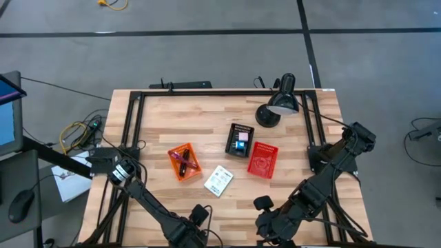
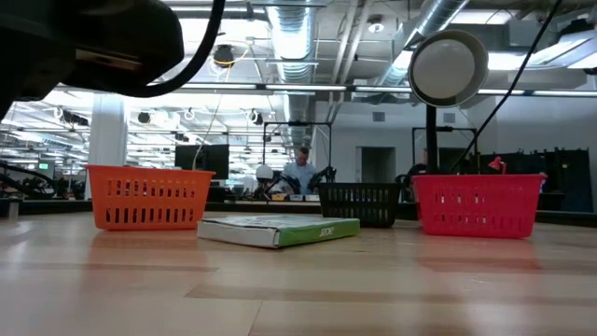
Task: Pick and place items into bin
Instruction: Put the red charger adapter into the black bin
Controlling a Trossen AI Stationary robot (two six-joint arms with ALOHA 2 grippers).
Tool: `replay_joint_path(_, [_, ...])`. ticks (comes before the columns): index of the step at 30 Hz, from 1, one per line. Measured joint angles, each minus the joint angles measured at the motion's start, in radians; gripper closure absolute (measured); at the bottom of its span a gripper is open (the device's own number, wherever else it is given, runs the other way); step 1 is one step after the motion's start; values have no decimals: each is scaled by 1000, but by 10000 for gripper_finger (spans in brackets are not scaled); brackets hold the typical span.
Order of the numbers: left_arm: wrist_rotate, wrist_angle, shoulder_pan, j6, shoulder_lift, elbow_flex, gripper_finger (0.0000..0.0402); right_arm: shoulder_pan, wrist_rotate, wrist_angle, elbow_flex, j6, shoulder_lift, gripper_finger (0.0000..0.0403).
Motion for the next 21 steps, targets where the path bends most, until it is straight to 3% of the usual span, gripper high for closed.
replay_joint_path(13, [-35, -52, 1, 4, 3, 26, 249, -2, 0, 0, 0, 0, 0, 282])
replay_joint_path(15, [-93, -92, 3, 20, 4, 70, 249, -5, 0, 0, 0, 0, 0, 282])
replay_joint_path(21, [-405, -227, 30, 144, 4, 253, 250, -14, 0, 0, 0, 0, 0, 282])
